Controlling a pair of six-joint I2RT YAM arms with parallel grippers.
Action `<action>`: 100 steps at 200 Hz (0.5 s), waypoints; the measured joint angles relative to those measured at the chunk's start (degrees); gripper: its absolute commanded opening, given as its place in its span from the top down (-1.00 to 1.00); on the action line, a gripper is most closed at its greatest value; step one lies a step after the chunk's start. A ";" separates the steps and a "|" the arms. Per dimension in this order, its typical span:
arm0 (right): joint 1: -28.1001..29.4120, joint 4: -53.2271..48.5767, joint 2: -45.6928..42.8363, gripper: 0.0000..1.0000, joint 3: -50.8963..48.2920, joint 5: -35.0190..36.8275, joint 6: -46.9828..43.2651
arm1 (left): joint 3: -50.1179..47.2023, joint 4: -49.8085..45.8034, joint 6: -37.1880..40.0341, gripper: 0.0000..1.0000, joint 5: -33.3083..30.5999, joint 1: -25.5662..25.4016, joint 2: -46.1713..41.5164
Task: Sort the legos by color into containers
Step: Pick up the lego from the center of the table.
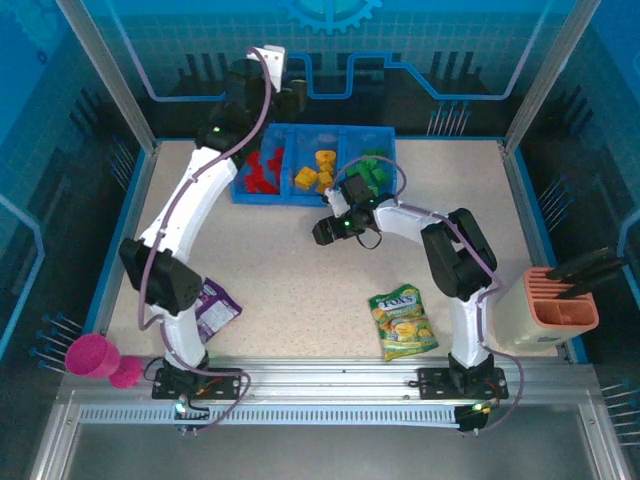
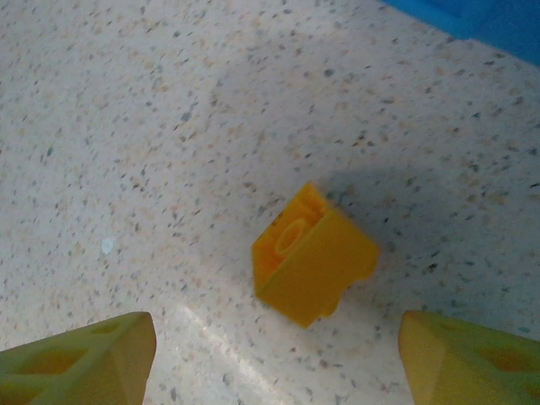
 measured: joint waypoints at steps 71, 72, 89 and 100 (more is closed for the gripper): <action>-0.09 -1.33 3.50 -0.40 3.19 -0.52 3.76 | -12.50 3.28 7.32 -0.45 -5.22 2.21 -15.69; -0.11 -1.36 3.54 -0.40 3.23 -0.52 3.80 | -12.57 3.32 7.39 -0.45 -5.27 2.21 -15.78; -0.13 -1.46 3.85 -0.35 3.65 -0.37 4.87 | -13.79 4.48 8.35 -0.47 -6.01 2.32 -18.03; -0.13 -1.44 3.96 -0.30 3.72 -0.15 5.57 | -14.91 5.20 8.63 -0.47 -6.29 2.34 -19.28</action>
